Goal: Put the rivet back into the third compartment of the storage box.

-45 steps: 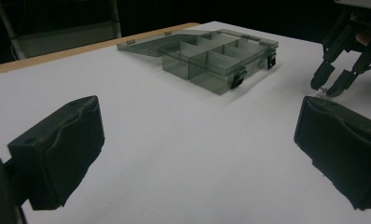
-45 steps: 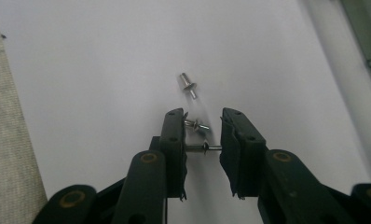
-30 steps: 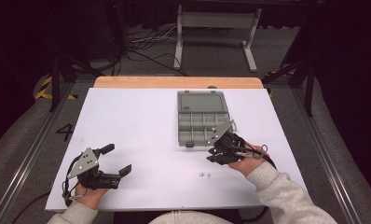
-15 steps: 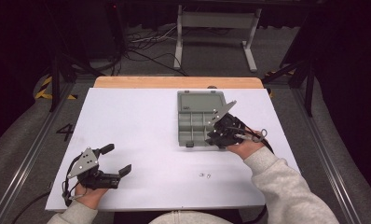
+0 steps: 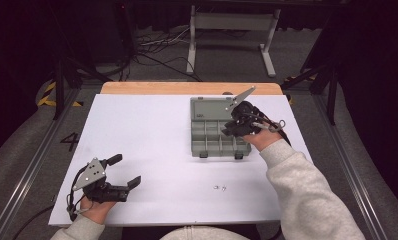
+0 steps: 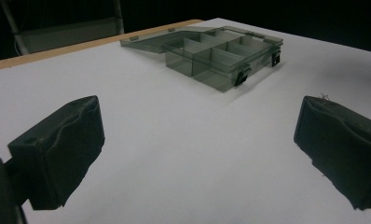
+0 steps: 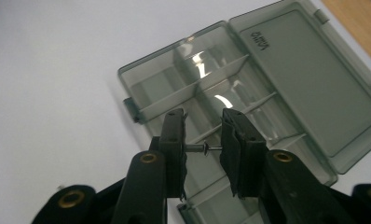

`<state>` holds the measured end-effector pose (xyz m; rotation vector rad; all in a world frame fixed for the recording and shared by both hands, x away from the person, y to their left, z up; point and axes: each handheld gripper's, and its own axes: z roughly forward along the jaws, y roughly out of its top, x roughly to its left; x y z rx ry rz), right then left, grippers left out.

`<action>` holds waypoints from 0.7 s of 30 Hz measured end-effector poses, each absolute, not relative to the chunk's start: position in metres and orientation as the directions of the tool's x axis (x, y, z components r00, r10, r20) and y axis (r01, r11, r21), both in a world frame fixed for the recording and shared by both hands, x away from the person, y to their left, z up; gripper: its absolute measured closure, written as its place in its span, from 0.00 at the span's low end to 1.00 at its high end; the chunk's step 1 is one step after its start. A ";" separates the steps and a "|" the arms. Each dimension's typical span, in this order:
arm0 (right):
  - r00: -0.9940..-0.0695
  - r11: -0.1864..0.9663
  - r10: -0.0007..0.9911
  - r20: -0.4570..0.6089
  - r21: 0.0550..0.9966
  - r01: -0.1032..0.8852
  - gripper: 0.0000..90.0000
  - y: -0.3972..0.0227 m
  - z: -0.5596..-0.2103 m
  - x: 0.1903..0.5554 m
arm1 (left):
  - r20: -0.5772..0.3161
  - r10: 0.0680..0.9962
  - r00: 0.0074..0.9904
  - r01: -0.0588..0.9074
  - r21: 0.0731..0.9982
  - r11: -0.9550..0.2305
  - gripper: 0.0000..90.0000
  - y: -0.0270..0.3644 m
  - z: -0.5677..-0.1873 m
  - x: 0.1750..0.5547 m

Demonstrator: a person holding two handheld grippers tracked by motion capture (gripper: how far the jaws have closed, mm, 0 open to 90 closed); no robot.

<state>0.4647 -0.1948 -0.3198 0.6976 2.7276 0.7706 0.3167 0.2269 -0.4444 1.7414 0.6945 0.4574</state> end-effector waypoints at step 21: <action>-0.768 0.679 0.637 -0.069 0.522 0.516 0.78 -0.200 -0.364 0.521 | -0.050 0.659 0.751 0.220 0.959 -0.178 0.03 0.228 -0.445 0.317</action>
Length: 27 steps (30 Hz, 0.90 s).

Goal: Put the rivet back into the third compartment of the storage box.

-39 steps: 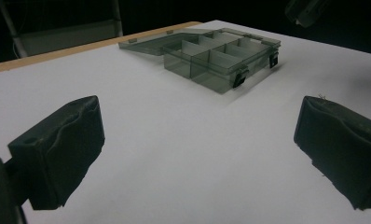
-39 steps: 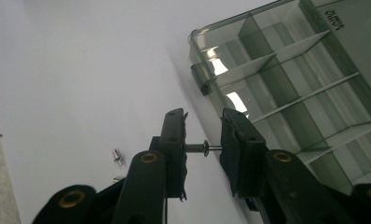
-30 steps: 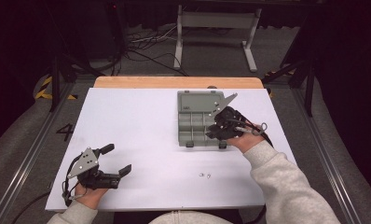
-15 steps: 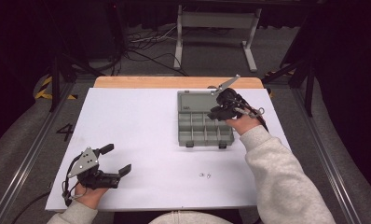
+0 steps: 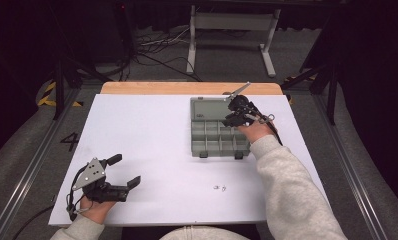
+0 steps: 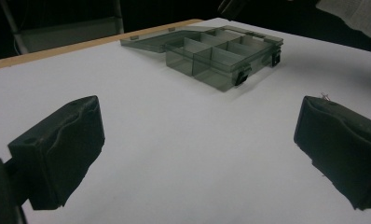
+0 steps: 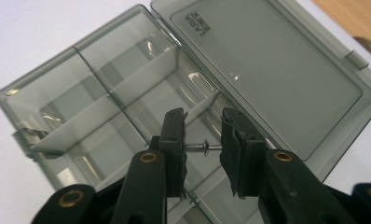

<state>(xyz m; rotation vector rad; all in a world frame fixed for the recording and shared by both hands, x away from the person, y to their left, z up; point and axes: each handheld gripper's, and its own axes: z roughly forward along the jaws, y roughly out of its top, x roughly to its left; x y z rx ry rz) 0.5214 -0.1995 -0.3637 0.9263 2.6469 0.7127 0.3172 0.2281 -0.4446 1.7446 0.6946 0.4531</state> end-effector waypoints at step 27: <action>-0.785 0.682 0.615 -0.075 0.550 0.482 0.36 -0.197 -0.348 0.485 | -0.049 0.660 0.750 0.217 0.960 -0.176 0.03 0.227 -0.445 0.318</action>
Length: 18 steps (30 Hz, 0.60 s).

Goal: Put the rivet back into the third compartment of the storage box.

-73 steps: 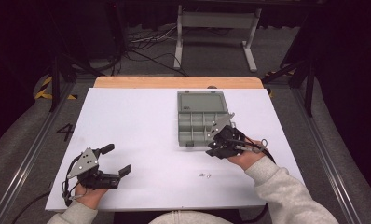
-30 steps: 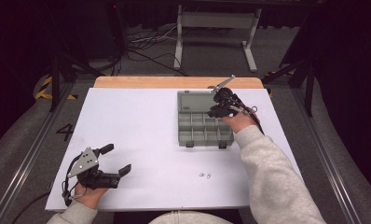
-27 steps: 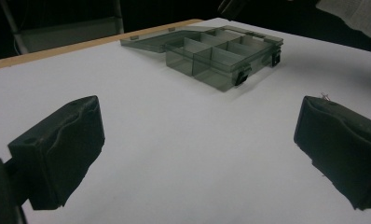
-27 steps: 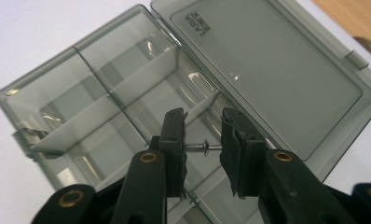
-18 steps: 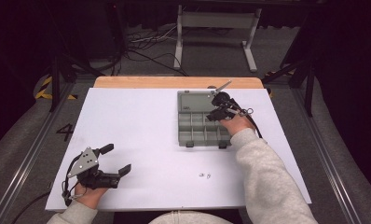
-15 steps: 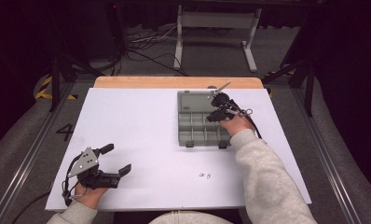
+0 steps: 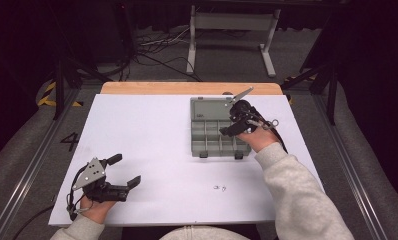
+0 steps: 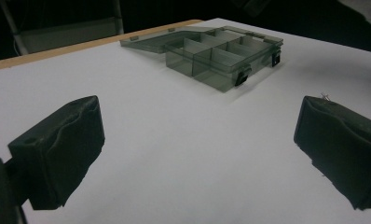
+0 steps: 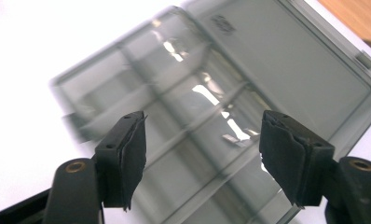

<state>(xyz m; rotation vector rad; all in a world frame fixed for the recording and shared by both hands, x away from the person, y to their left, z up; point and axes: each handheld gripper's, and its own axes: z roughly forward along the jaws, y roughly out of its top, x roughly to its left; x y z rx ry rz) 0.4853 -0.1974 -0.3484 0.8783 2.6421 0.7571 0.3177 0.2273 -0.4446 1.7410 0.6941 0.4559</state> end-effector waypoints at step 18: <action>-0.901 0.806 0.423 -0.099 0.496 0.323 0.35 -0.187 -0.380 0.373 | -0.048 0.661 0.749 0.217 0.960 -0.176 0.03 0.225 -0.445 0.318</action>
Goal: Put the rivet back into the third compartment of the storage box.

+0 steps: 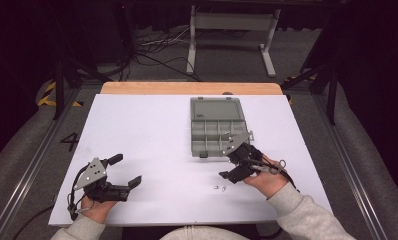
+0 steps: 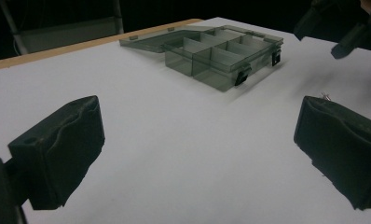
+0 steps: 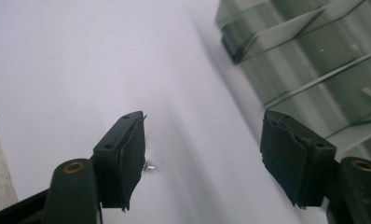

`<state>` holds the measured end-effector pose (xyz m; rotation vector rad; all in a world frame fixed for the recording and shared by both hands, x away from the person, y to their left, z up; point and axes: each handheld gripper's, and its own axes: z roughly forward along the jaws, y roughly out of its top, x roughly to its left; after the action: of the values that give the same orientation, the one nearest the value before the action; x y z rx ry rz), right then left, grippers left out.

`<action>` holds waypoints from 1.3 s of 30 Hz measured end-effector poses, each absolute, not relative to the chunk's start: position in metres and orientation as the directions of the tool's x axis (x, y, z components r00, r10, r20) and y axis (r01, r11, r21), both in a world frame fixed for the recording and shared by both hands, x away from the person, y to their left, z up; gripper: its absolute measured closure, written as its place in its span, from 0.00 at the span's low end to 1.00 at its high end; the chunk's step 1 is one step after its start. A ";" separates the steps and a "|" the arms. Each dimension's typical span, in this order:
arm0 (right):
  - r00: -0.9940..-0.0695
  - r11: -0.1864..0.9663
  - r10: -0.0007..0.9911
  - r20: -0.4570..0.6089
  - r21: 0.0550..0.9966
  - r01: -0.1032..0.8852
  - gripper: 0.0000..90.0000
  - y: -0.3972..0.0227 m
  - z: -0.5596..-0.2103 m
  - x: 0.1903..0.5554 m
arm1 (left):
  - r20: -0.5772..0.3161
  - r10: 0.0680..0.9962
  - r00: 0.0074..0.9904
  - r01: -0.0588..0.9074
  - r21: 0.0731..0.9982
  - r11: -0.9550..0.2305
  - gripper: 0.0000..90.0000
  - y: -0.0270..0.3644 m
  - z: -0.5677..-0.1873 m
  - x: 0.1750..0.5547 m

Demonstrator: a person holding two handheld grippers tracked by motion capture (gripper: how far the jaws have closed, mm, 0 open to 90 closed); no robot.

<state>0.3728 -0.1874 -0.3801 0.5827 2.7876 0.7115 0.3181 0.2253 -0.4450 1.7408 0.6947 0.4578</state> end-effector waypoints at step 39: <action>-0.921 0.829 0.389 -0.030 0.447 0.335 0.83 -0.183 -0.390 0.368 | -0.041 0.662 0.748 0.212 0.961 -0.180 0.03 0.226 -0.444 0.317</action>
<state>0.3678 -0.1827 -0.3901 0.5742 2.8892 0.6733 0.3174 0.2257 -0.4444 1.7433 0.6913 0.4645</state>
